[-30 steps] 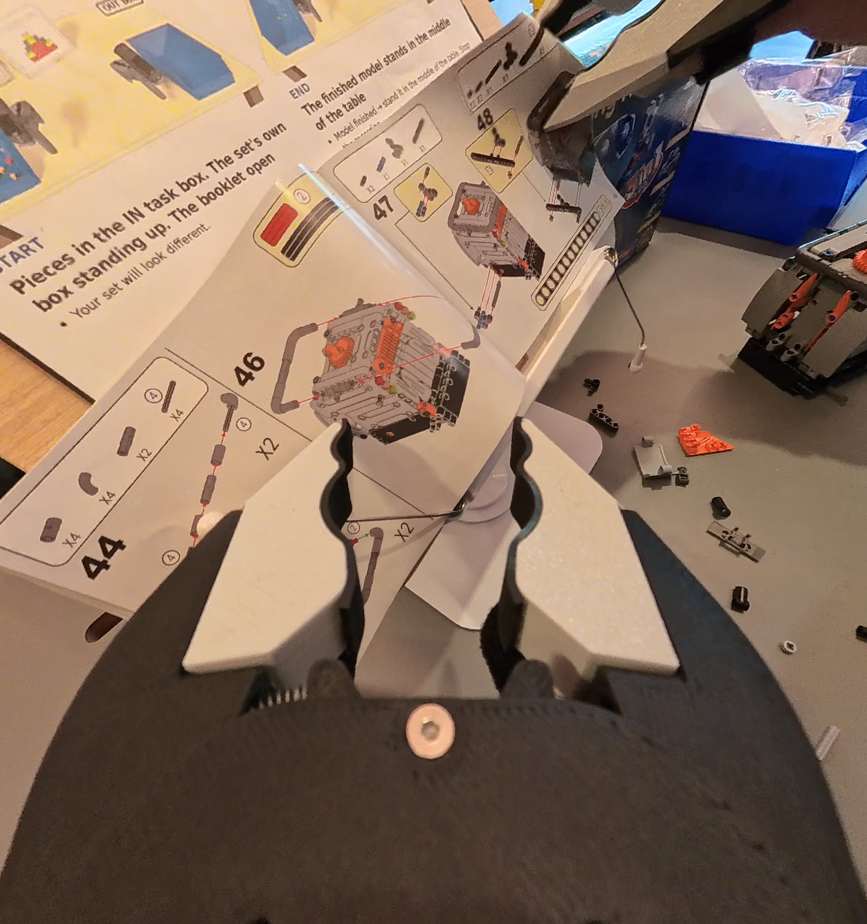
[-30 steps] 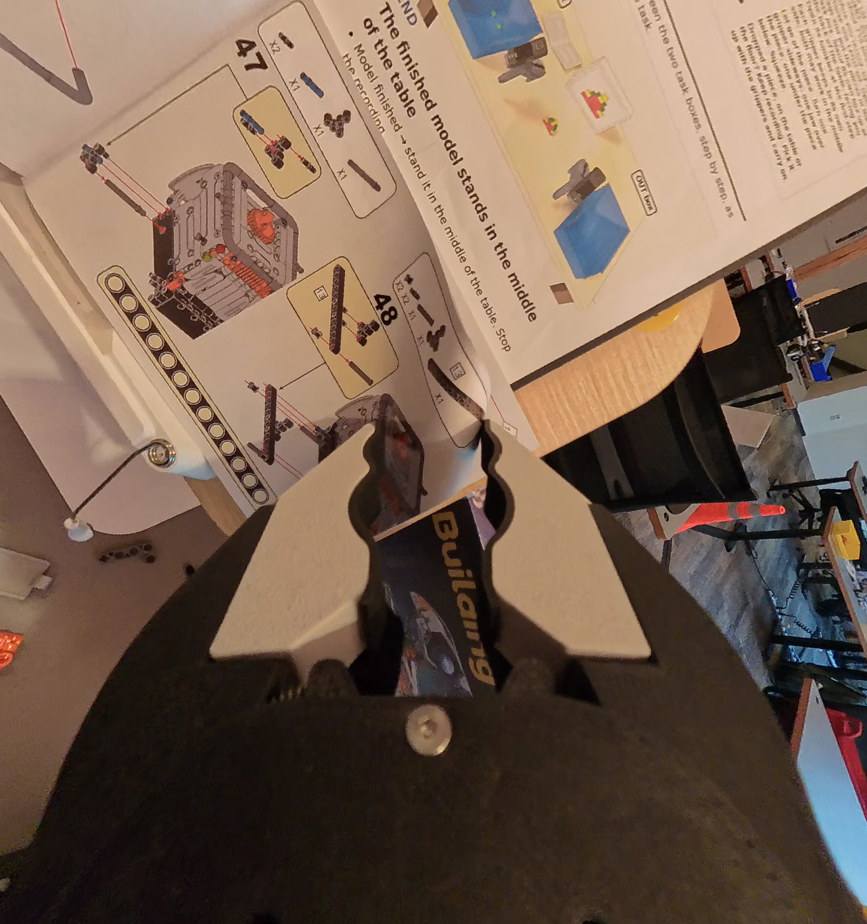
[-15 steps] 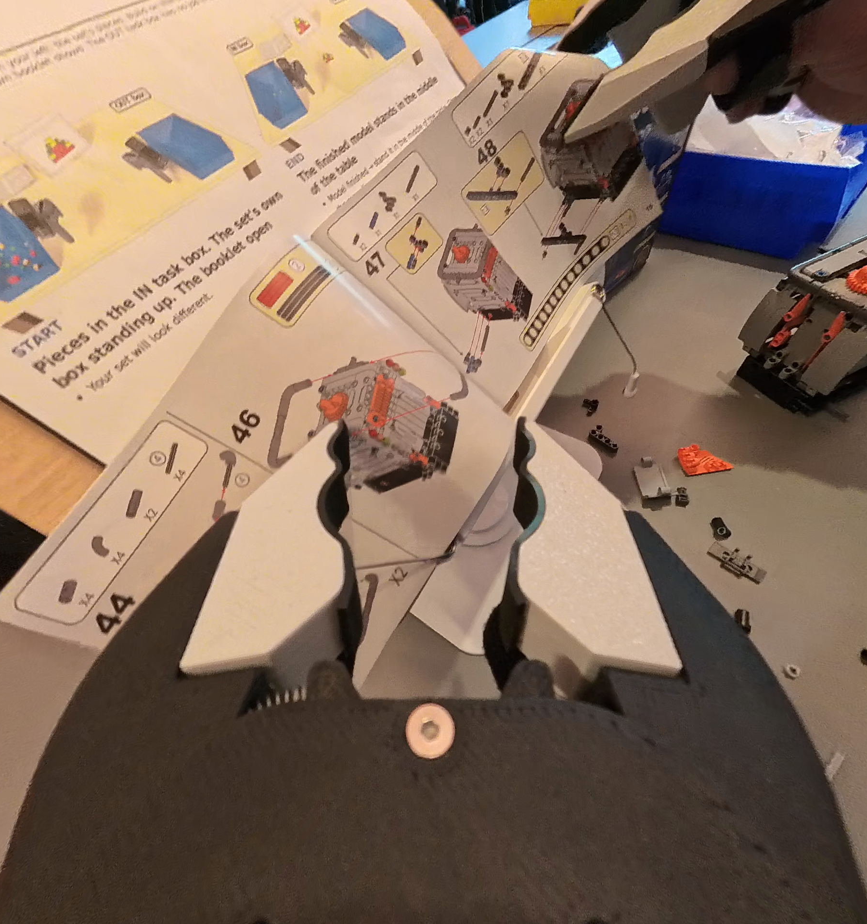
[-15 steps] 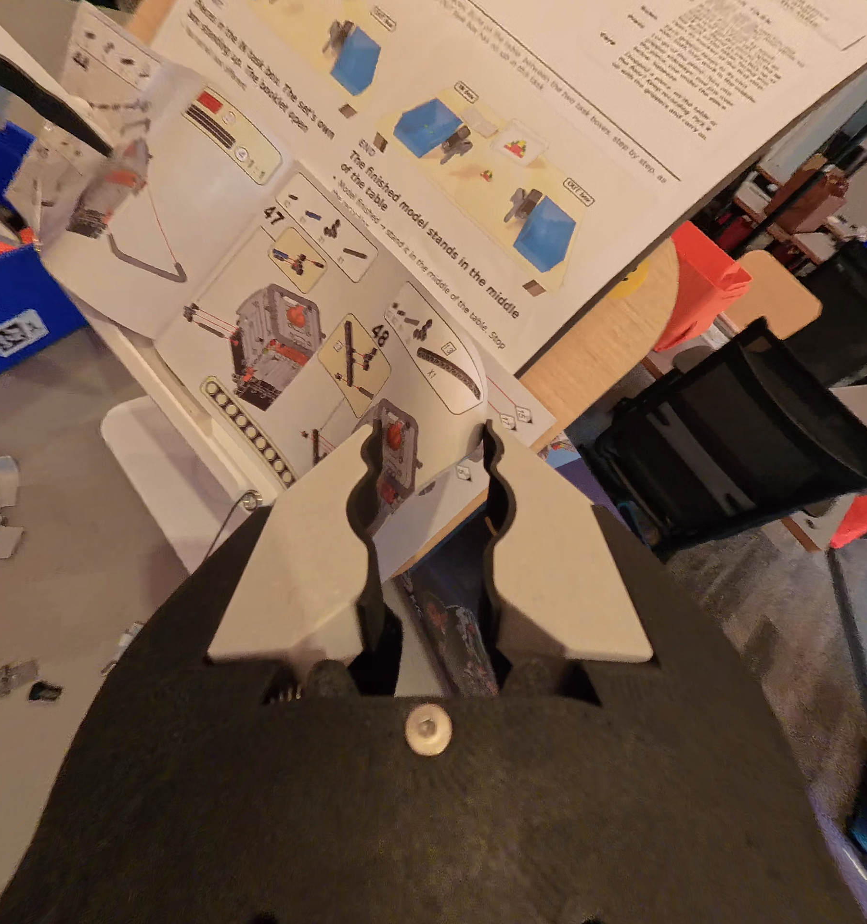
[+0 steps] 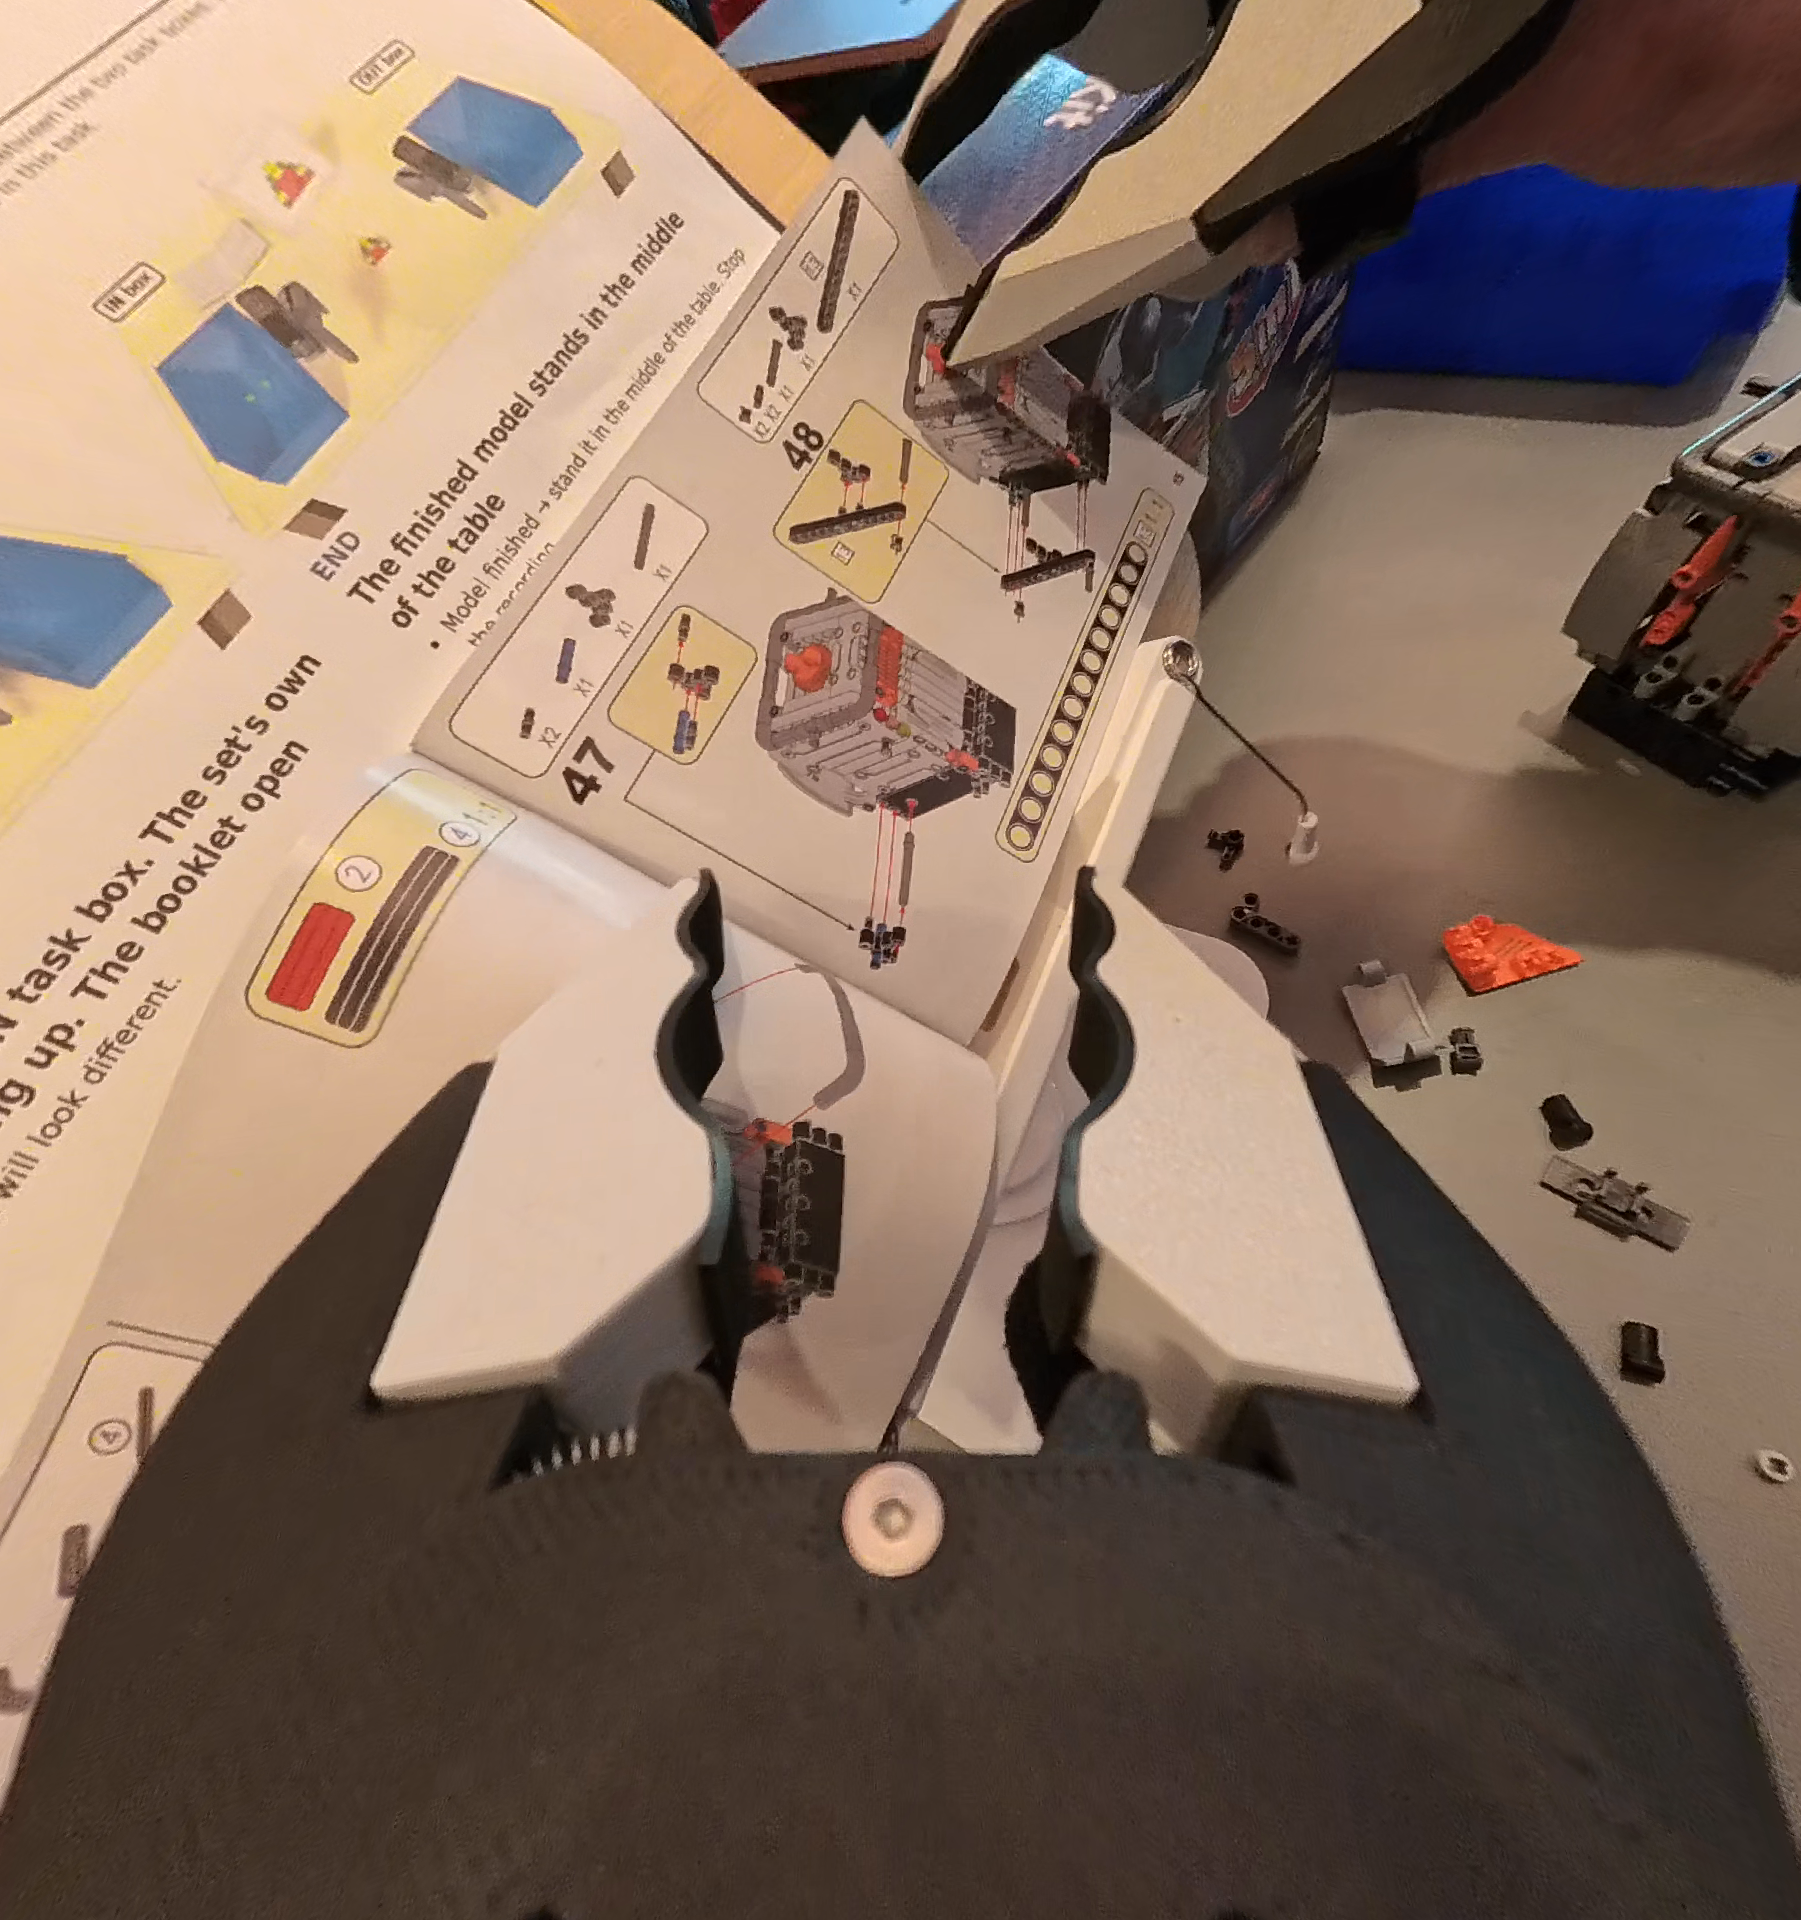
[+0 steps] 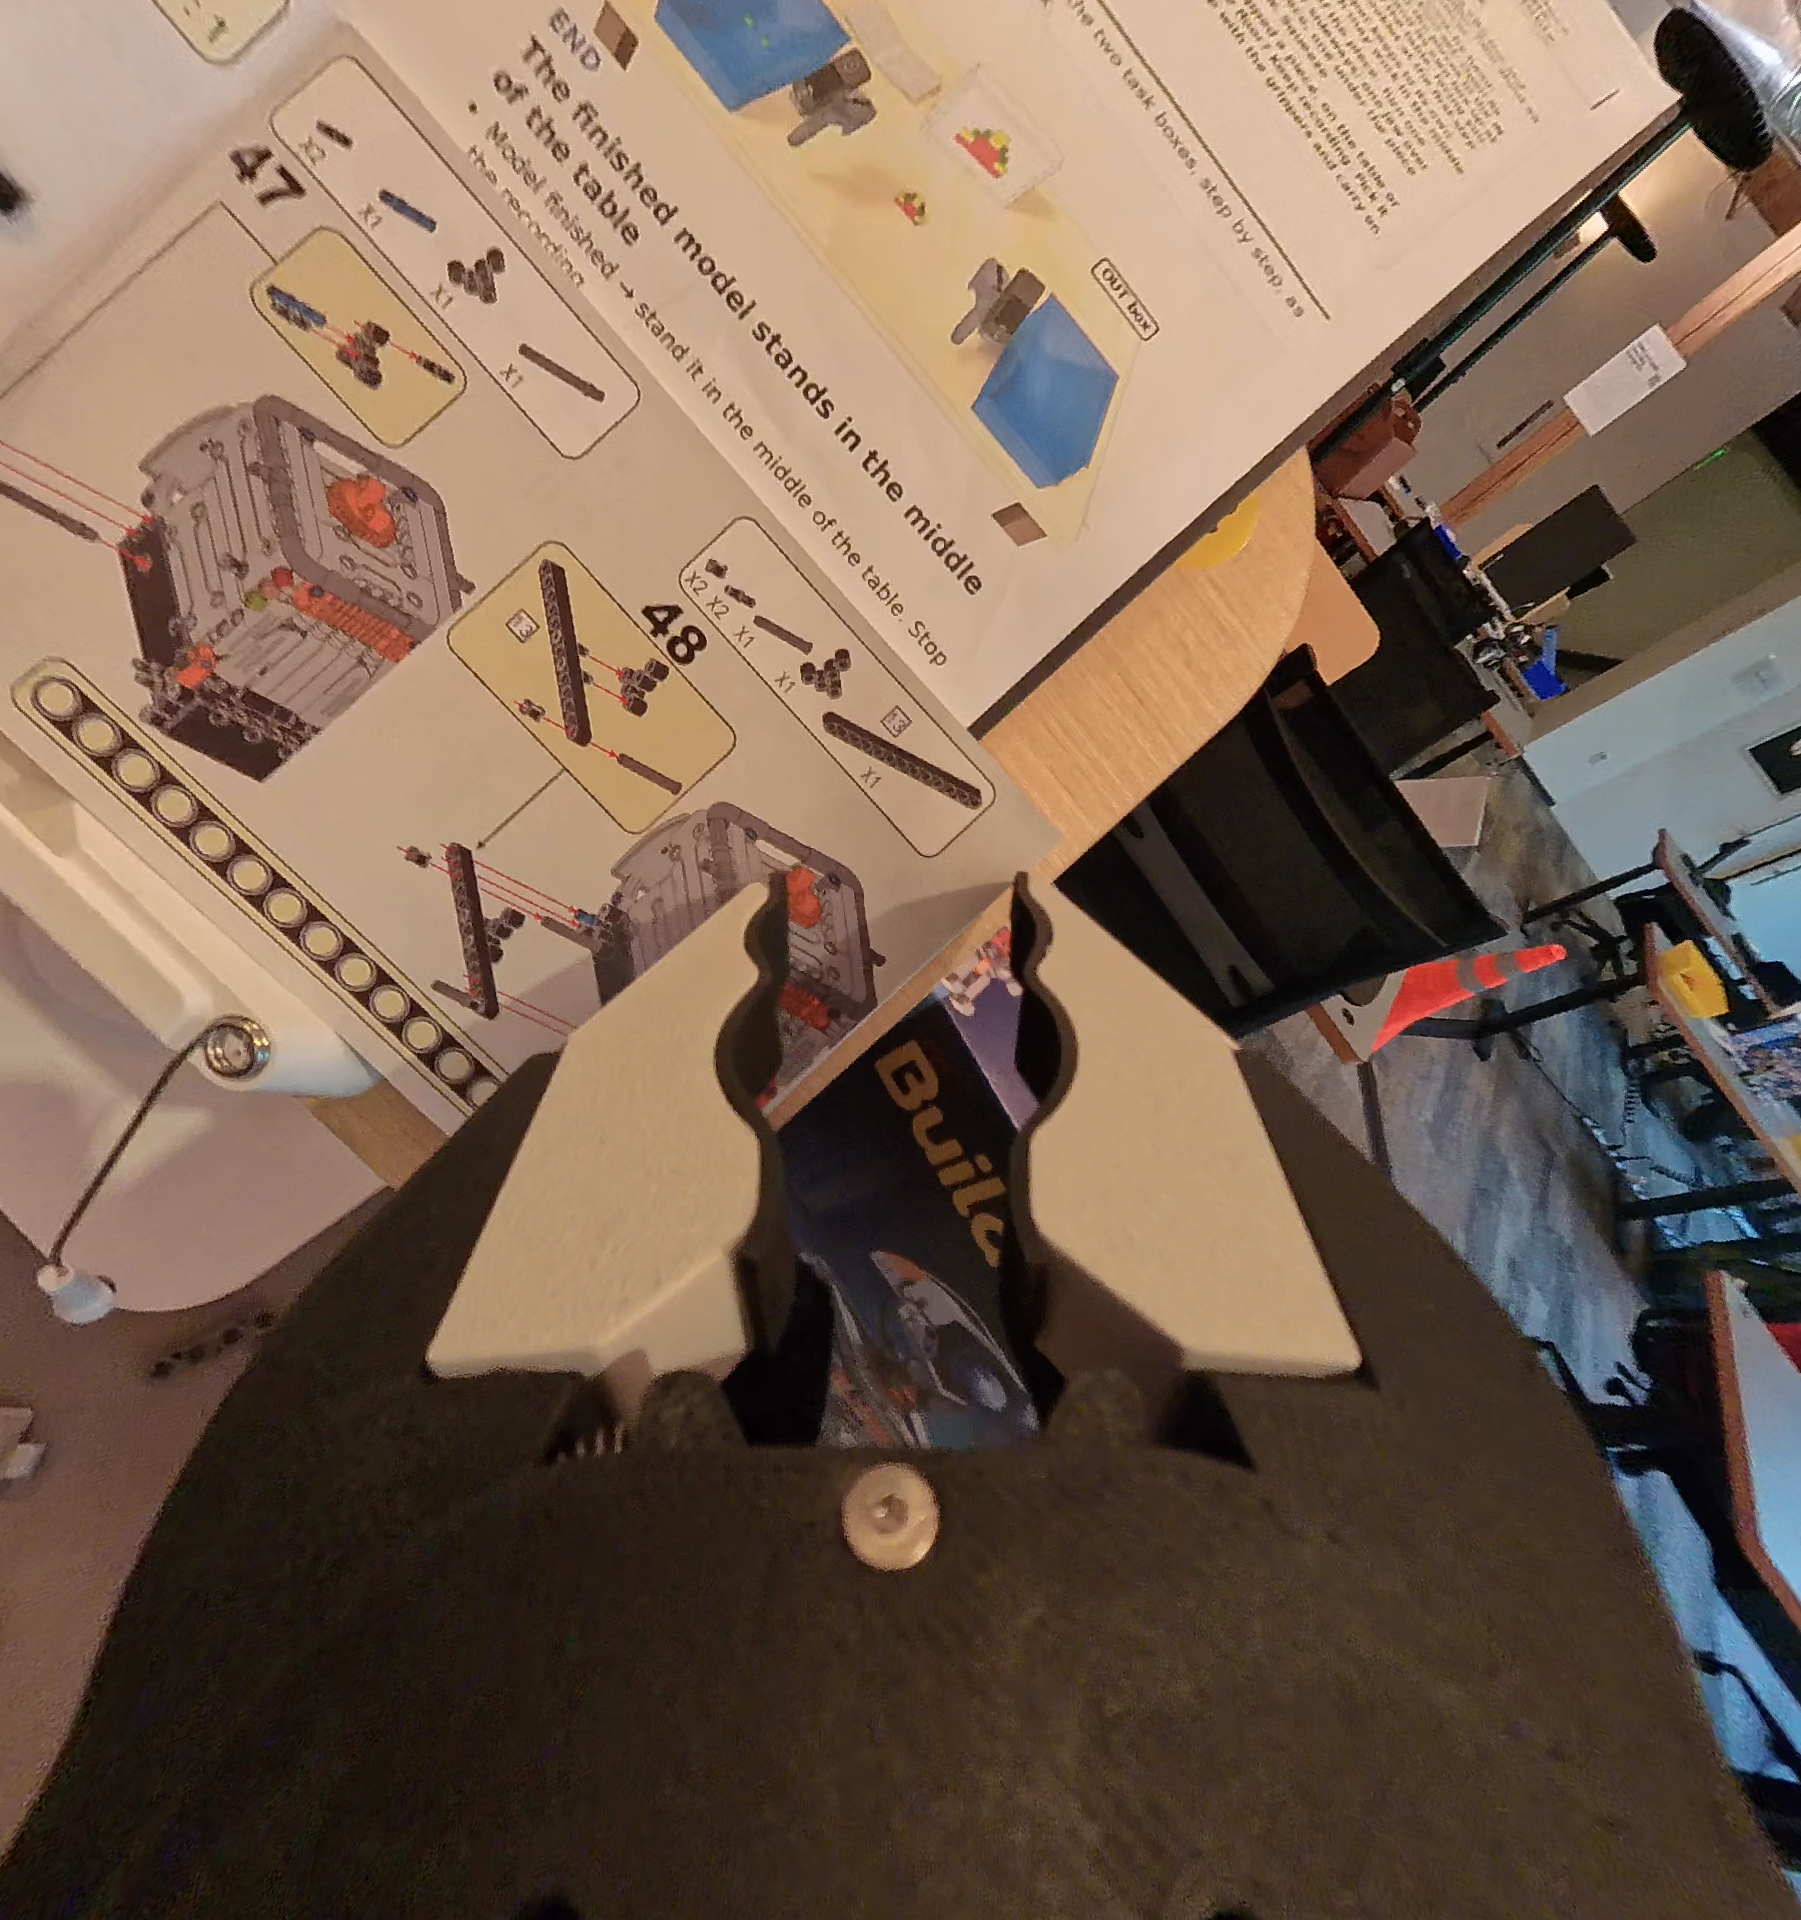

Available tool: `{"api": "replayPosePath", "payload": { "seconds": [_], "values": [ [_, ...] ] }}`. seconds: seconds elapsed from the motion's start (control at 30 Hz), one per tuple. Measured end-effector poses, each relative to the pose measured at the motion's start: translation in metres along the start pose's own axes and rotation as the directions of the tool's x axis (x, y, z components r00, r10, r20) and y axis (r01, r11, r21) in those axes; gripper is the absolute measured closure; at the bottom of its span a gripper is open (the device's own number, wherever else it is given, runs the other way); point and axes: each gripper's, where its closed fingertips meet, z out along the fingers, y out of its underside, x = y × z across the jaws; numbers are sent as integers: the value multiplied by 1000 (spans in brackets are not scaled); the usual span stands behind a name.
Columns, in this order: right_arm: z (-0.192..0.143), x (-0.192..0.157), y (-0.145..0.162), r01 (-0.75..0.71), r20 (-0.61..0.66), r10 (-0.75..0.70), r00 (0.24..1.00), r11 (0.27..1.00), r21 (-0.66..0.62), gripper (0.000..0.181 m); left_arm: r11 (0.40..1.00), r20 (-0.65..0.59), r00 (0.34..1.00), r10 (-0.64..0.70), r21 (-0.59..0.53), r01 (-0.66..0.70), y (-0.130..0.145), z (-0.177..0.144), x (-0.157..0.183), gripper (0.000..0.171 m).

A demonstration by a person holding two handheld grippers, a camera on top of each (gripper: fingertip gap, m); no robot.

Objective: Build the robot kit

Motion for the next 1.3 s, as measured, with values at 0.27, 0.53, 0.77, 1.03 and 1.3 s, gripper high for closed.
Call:
{"api": "replayPosePath", "payload": {
  "seconds": [0.27,0.53,0.77,1.03,1.3],
  "values": [
    [-9,12,-9,34,-98,-28,995,998,60,164,1000,-7,1000,-13,8,13,0,0,0,107],
    [-16,-10,-14,-107,98,98,990,990,92,181,999,-21,999,-46,23,46,-2,0,0,107],
    [-26,-27,-27,-125,167,98,981,980,157,181,998,-22,998,-51,20,52,-2,1,1,106],
    [-47,-56,-56,-283,373,178,911,926,250,181,986,-115,987,-114,112,127,-30,-5,15,112],
    [-75,-67,-85,-674,722,325,610,693,257,181,850,-486,823,-294,261,457,-93,-4,43,127]
  ]
}}
